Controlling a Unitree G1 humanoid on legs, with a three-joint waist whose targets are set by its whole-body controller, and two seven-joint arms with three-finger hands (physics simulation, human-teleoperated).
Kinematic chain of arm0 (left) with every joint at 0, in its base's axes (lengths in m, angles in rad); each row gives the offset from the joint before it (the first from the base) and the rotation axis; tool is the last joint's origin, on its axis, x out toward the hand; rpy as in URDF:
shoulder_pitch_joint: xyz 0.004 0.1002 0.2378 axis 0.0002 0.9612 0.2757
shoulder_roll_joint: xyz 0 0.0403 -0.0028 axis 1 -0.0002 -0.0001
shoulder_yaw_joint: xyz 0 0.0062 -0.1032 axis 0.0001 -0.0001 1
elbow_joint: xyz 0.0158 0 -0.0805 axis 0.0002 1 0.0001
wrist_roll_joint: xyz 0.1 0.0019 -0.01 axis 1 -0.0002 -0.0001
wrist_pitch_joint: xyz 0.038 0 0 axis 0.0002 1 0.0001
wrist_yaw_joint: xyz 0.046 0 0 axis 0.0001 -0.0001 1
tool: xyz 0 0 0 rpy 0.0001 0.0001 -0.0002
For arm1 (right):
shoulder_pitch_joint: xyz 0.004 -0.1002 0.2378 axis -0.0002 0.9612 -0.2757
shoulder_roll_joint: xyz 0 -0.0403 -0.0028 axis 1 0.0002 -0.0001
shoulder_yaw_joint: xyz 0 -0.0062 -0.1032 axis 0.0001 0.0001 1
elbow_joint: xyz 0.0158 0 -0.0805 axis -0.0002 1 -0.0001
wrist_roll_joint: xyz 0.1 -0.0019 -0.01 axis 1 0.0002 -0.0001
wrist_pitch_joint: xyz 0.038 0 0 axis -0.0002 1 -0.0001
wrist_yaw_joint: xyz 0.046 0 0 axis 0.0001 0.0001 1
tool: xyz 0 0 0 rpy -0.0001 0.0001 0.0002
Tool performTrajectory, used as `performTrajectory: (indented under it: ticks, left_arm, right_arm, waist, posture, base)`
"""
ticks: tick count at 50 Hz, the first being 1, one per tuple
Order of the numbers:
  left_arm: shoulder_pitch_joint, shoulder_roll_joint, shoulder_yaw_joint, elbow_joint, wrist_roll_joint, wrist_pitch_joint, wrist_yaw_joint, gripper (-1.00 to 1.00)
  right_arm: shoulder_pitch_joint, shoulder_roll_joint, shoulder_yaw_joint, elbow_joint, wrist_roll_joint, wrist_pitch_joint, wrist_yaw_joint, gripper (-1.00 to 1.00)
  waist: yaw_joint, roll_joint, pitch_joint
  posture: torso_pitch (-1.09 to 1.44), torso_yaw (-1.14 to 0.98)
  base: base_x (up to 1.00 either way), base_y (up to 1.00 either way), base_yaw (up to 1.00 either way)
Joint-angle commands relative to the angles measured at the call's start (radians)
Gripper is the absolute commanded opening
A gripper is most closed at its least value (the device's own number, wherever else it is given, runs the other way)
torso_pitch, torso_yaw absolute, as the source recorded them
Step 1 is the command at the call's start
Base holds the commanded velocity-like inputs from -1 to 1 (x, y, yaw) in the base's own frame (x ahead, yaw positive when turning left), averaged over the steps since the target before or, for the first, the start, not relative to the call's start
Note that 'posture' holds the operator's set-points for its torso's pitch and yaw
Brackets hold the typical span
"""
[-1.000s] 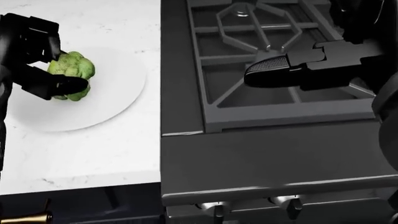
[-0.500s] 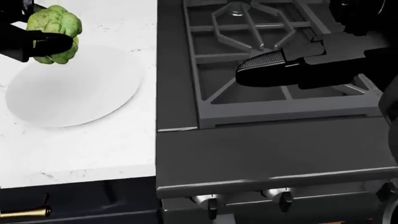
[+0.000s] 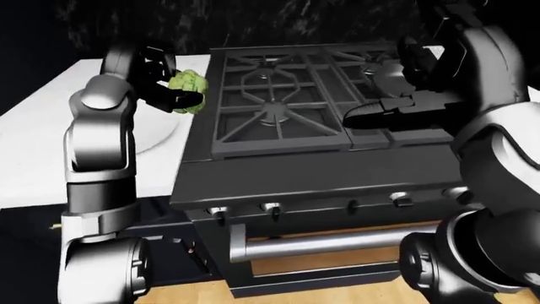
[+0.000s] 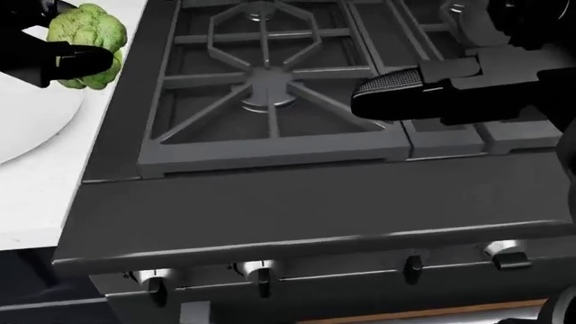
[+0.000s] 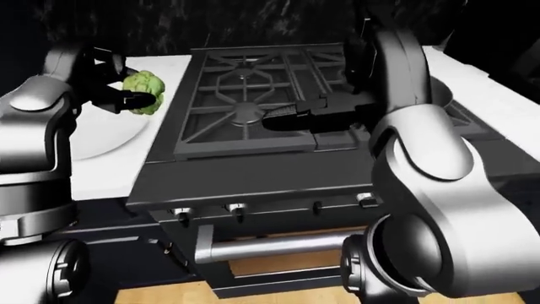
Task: Pick the broccoli from the plate and place it in the pan.
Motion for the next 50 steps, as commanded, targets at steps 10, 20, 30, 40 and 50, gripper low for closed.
performTrajectory:
  ticks: [10,20,30,40,50]
  left_arm:
    - [-0.025,0.010,0.010,-0.034,-0.003,-0.027,0.016,-1.00]
    - [-0.029,0.011,0.010,-0.054,-0.003,-0.007,0.011,-1.00]
    - [-0.030,0.010,0.010,-0.050,-0.003,-0.011,0.011,-1.00]
    - [-0.034,0.009,0.009,-0.043,-0.004,-0.015,0.012,-1.00]
    - [-0.031,0.007,0.008,-0.053,-0.005,-0.005,0.014,-1.00]
  right_arm:
    - [-0.022,-0.005,-0.003,-0.014,-0.010,-0.041,0.012,1.00]
    - [-0.031,-0.001,0.000,-0.020,-0.018,-0.029,0.017,1.00]
    - [-0.034,0.001,-0.001,-0.020,-0.024,-0.026,0.026,1.00]
    - [-0.034,0.003,-0.001,-0.021,-0.029,-0.027,0.029,1.00]
    - [-0.035,0.000,0.000,-0.020,-0.033,-0.028,0.035,1.00]
  waist:
    - [-0.003,-0.058,-0.004]
    - [-0.019,0.038,-0.027]
    - [-0.016,0.047,-0.027]
    - [-0.005,-0.056,-0.028]
    - [-0.003,0.005,-0.020]
  posture:
    - [0.00,0.00]
    - [0.00,0.00]
    - [0.00,0.00]
    - [0.00,0.00]
    - [0.00,0.00]
  base:
    - [0.00,-0.09,0.00]
    - [0.00,-0.27,0.00]
    - [0.00,-0.34,0.00]
    - [0.00,-0.42,0.00]
    - [0.00,-0.48,0.00]
